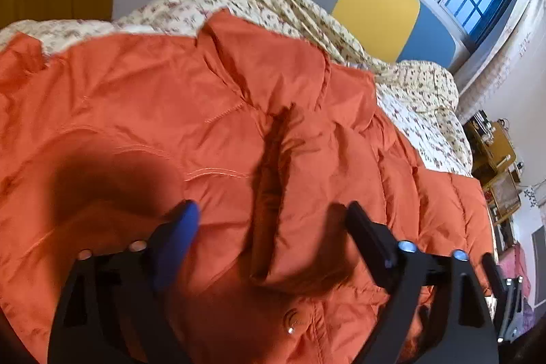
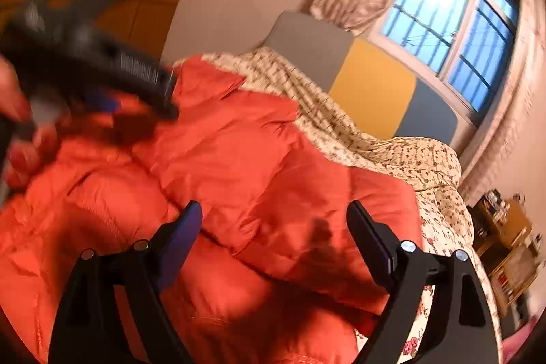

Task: Fold large clothes

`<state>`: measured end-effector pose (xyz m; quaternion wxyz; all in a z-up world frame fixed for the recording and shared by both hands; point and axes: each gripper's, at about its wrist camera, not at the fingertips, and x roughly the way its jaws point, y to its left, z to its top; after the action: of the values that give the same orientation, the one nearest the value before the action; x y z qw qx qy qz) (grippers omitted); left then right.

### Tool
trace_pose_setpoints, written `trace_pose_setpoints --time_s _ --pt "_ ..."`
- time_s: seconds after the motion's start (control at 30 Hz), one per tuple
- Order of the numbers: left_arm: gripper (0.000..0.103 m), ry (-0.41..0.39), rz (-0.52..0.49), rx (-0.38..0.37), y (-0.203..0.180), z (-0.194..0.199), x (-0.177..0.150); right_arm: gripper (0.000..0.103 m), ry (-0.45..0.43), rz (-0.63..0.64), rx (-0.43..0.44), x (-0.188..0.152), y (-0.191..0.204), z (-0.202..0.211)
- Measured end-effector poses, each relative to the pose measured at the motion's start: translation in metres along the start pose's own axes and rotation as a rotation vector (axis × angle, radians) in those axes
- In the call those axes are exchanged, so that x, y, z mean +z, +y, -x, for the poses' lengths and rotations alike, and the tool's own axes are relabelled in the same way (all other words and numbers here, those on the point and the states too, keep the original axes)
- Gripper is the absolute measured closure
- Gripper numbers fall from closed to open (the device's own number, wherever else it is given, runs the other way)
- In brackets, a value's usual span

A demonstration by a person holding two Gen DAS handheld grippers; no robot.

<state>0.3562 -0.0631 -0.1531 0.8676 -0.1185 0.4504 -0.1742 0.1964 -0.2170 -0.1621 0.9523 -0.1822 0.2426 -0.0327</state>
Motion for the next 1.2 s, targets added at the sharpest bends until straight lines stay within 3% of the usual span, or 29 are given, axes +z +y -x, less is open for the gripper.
trace_pose_setpoints --time_s 0.07,0.13,0.2,0.3,0.57,0.67,0.8,1.0,1.2 --pt "0.025 -0.001 -0.014 -0.006 0.000 -0.004 -0.002 0.017 -0.030 -0.064 0.003 0.000 -0.012 0.006" --pt "0.037 -0.004 -0.016 -0.033 0.001 -0.005 -0.004 0.017 -0.037 -0.145 -0.022 0.000 -0.029 0.006" --pt "0.084 -0.010 0.008 -0.088 0.006 -0.002 -0.006 0.017 -0.030 -0.217 -0.035 0.001 -0.043 0.003" --pt "0.092 -0.021 0.039 -0.108 0.012 0.004 -0.004 0.017 0.002 -0.301 -0.055 0.000 -0.061 0.002" --pt "0.096 -0.146 0.082 -0.014 0.048 0.041 -0.005 0.015 0.045 -0.348 -0.065 -0.007 -0.063 0.005" --pt "0.096 -0.134 0.125 -0.006 0.063 0.039 -0.008 0.015 0.090 -0.399 -0.064 -0.014 -0.068 -0.002" --pt "0.096 -0.146 0.076 0.025 0.059 0.033 -0.019 0.015 0.105 -0.515 -0.049 -0.025 -0.089 -0.004" --pt "0.096 -0.149 0.089 0.023 0.065 0.029 -0.022 0.053 0.122 -0.592 0.005 -0.027 -0.103 -0.003" --pt "0.096 -0.168 0.100 0.031 0.067 0.031 -0.024 0.069 0.150 -0.624 0.042 -0.010 -0.114 -0.029"
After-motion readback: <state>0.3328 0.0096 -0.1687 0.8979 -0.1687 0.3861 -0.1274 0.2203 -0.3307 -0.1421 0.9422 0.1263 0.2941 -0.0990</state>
